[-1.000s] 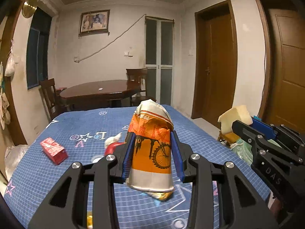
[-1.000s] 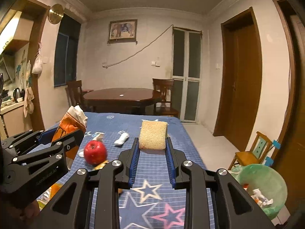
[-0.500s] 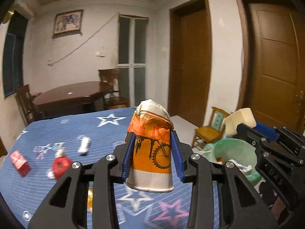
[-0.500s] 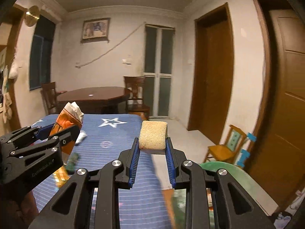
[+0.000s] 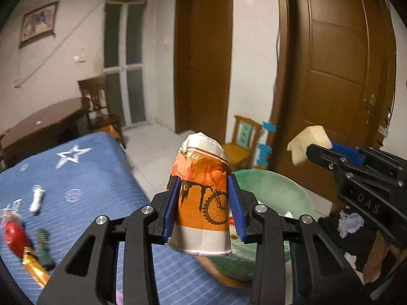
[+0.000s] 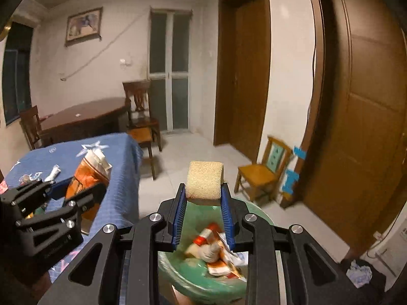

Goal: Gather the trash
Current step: 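Carry the paper cup and sponge cube with both tools over the green bin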

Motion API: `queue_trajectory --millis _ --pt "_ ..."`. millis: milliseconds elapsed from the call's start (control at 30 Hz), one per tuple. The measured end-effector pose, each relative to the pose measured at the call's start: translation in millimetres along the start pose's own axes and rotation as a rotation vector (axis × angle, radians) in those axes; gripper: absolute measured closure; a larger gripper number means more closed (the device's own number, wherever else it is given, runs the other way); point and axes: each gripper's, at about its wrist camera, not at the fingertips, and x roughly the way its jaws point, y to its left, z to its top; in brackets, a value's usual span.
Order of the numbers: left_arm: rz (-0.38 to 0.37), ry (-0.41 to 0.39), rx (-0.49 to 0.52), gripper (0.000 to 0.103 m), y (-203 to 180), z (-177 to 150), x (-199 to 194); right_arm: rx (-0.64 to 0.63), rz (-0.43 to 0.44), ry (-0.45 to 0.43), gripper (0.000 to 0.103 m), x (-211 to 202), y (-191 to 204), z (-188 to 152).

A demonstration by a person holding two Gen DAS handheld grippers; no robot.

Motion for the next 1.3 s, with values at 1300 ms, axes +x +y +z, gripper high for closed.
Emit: queue_trajectory --millis 1300 --pt "-0.097 0.385 0.034 0.067 -49.3 -6.2 148.0 0.045 0.091 0.529 0.075 174.5 -51.4 -33.6"
